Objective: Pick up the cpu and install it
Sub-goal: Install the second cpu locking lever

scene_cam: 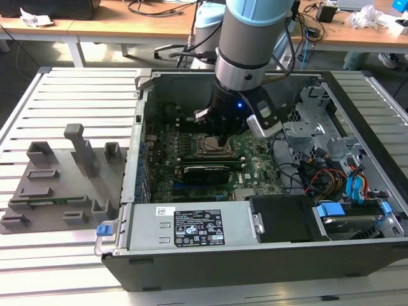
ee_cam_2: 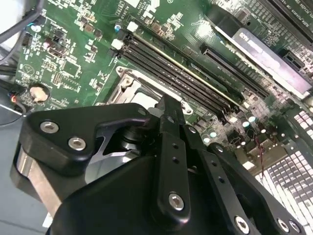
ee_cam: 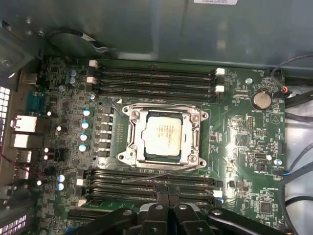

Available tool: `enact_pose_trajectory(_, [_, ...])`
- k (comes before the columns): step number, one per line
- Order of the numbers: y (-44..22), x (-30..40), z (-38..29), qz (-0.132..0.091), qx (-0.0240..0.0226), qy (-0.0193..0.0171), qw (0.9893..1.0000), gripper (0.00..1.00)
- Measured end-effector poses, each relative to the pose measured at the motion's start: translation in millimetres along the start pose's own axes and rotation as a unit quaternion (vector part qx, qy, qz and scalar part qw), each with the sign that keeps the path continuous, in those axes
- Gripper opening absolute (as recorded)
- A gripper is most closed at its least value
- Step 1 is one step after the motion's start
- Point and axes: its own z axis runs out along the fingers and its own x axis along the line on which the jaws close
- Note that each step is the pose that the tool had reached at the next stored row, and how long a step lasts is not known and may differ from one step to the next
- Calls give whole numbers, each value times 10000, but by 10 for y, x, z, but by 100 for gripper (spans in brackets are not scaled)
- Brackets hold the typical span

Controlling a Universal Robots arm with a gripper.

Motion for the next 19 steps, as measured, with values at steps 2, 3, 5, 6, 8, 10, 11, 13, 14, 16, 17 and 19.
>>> enact_pose_trajectory(2, [-7,7,58,0,1,0,10000,11])
enact_pose_trajectory(3, [-9,10,78,0,0,0,10000,11])
enact_pose_trajectory(5, [-17,19,140,0,0,0,10000,11])
enact_pose_trajectory(6, [-18,23,153,0,-1,0,10000,11])
enact_pose_trajectory(8, [-20,34,173,0,-7,-1,10000,11])
enact_pose_trajectory(10, [-22,50,198,-1,-14,-1,10000,11])
enact_pose_trajectory(11, [-24,66,219,-1,-14,0,10000,11])
enact_pose_trajectory(13, [-27,102,257,-1,-13,-1,10000,11])
enact_pose_trajectory(14, [-28,117,276,-1,-13,0,10000,11])
enact_pose_trajectory(16, [-35,158,353,0,-14,-1,10000,11])
enact_pose_trajectory(17, [-39,166,383,0,-14,0,10000,11])
enact_pose_trajectory(19, [-43,173,423,0,-14,-1,10000,11])
